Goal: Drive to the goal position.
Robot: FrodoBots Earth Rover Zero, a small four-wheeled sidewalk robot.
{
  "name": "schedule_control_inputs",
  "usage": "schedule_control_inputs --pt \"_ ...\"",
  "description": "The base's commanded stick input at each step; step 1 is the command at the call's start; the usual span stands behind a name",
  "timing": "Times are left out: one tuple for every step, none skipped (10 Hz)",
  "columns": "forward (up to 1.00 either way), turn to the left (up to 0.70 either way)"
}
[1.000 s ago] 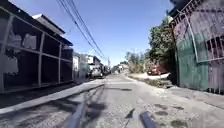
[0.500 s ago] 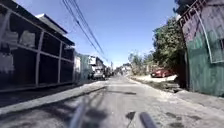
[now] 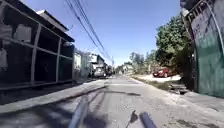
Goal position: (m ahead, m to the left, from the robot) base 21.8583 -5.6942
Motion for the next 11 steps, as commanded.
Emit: schedule_control_inputs --pt "0.85 0.0" --pt "0.85 0.0" --pt "0.85 0.0" --pt "0.85 0.0" --pt "0.85 0.0" --pt "0.85 0.0" --pt "0.85 0.0" --pt "0.85 0.0" --pt "0.85 0.0" --pt "0.85 0.0" --pt "0.85 0.0"
